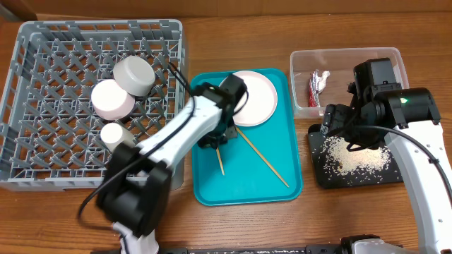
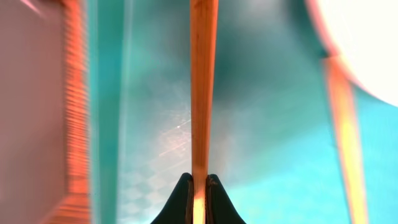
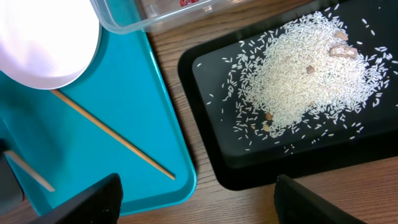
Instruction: Sort waste into correct bins and load items into the dishwasher
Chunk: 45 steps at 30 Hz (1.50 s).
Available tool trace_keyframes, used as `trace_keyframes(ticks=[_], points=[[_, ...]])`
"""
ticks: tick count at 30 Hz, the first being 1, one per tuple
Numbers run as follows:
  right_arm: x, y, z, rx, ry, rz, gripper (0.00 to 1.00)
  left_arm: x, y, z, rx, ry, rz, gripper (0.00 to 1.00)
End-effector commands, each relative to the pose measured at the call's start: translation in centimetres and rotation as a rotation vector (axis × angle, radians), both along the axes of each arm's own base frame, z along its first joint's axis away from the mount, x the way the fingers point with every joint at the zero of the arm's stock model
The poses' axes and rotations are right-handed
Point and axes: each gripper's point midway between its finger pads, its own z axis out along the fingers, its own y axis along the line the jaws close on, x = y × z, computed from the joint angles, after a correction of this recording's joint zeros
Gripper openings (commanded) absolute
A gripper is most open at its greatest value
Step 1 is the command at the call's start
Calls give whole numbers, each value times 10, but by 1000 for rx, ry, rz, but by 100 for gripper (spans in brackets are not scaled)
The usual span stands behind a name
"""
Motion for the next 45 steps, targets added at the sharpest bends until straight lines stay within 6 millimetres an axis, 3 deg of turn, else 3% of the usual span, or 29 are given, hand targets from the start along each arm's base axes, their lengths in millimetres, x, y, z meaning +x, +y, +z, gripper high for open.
trace_keyframes(ticks=[1, 5, 8, 14, 20, 26, 31, 36, 38, 41, 45], points=[[2, -2, 5, -9, -22, -1, 80, 26, 14, 61, -9, -187, -147, 4], [3, -2, 5, -9, -28, 1, 80, 36, 42, 91, -16, -255, -245, 4], [4, -2, 5, -9, -32, 1, 80, 42, 61, 100, -20, -270, -305, 4], [5, -2, 6, -8, -36, 1, 80, 54, 99, 98, -18, -266, -354, 4], [5, -2, 6, -8, -36, 1, 80, 67, 125, 99, 22, -293, -364, 4], [5, -2, 6, -8, -36, 1, 80, 72, 132, 87, 23, -272, -346, 4], [5, -2, 5, -8, -35, 2, 80, 74, 131, 58, 14, -192, -348, 4], [5, -2, 5, -8, -35, 2, 80, 74, 132, 44, 16, -156, -348, 33], [5, -2, 5, -8, -35, 2, 80, 75, 133, 45, 23, -161, -347, 37], [5, -2, 5, -8, -35, 1, 80, 80, 132, 54, 27, -184, -340, 51], [5, -2, 5, -8, -35, 2, 80, 87, 123, 85, -17, -235, -320, 57]])
